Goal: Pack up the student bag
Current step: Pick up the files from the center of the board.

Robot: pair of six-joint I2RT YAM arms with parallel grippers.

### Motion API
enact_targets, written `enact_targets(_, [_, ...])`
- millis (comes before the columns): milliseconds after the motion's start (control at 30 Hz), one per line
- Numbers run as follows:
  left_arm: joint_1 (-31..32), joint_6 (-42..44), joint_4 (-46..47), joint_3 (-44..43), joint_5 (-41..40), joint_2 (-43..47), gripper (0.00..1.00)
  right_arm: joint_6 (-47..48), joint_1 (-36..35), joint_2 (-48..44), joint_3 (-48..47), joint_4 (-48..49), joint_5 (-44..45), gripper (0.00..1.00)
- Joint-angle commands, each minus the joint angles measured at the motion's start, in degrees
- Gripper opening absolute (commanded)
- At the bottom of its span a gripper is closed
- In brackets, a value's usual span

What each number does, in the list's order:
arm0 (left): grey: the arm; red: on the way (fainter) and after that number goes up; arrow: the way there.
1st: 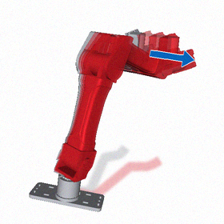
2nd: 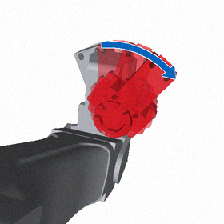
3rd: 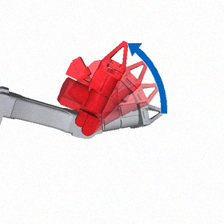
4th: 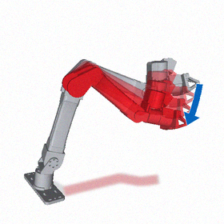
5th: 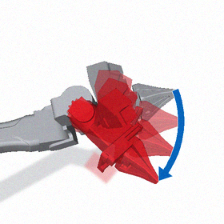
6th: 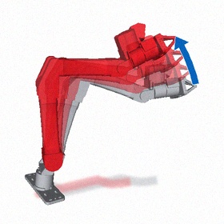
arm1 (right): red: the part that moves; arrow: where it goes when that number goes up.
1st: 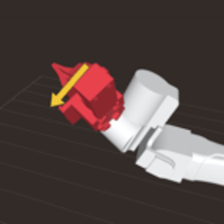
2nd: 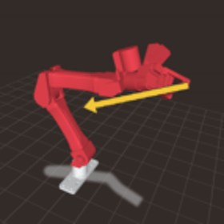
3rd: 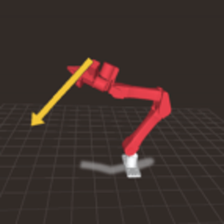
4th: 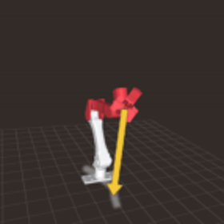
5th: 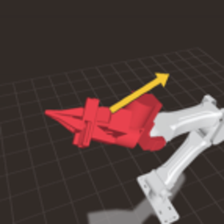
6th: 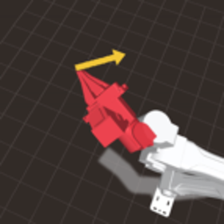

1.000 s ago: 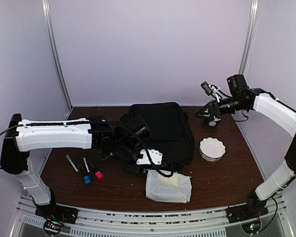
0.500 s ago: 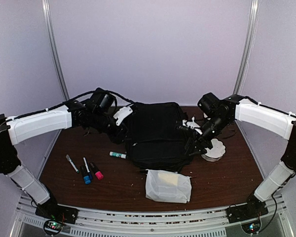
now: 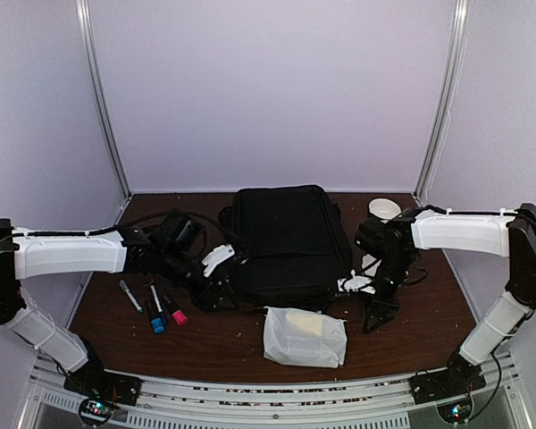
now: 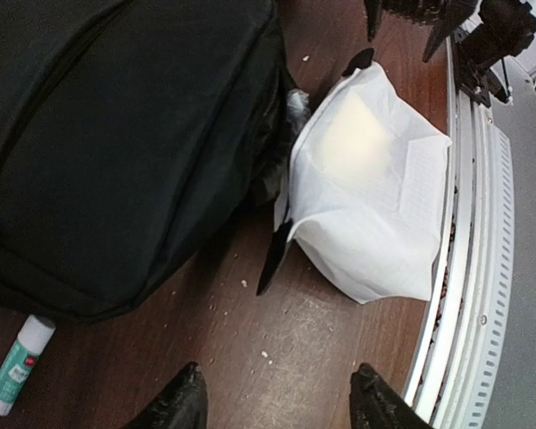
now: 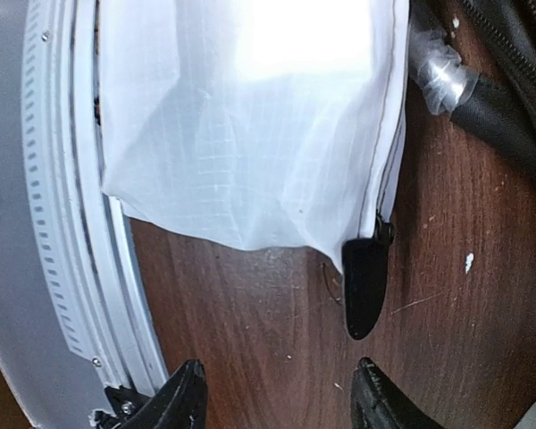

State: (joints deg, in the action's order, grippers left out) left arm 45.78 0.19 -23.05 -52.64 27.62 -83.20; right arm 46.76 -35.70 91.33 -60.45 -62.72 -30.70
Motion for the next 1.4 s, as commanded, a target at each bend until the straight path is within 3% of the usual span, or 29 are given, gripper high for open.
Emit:
enact_targets(0, [4.45,6.22,6.94,-0.77,-4.00,-3.30,0.57,-1.86,-1.98,-1.47,2.69,8.67,7.67,0.56])
enact_targets(200, [8.62,8.03,8.48,-3.96,-8.22,-9.74,0.55,-3.00,-2.92,-0.06,3.56,13.20,9.42,0.55])
enact_targets(533, [8.80,8.56,9.19,-6.98,-13.12,-14.26,0.42,-2.41,-4.08,1.51,4.66,15.65,6.51,0.53])
enact_targets(733, [9.15,10.05,9.24,-2.35,-15.19,-7.97,0.48,-1.37,-4.26,-1.64,9.01,17.98,7.25,0.53])
enact_targets(833, [9.15,10.53,10.64,-3.17,-14.45,-10.41,0.47,-2.67,-4.37,-0.66,8.64,19.63,7.43,0.52])
enact_targets(1000, [9.15,10.79,11.35,-5.12,-14.09,-15.00,0.38,-3.76,-4.99,-0.07,7.75,20.95,7.27,0.41])
enact_targets(1133, [9.15,10.69,13.22,-4.71,-14.51,-14.64,0.34,-4.24,-4.99,-1.09,9.03,23.08,7.92,0.26])
enact_targets(1200, [9.15,10.56,14.14,-4.89,-14.42,-14.82,0.27,-4.58,-5.03,-1.22,9.12,23.87,7.93,0.18])
enact_targets(1300, [9.15,10.21,14.14,-6.36,-15.22,-15.59,0.08,-5.40,-4.99,-1.54,8.42,24.14,8.92,0.02])
enact_targets(1367, [9.15,10.71,13.40,-7.42,-14.92,-15.55,0.02,-5.62,-4.91,-3.05,8.04,24.07,10.44,0.00])
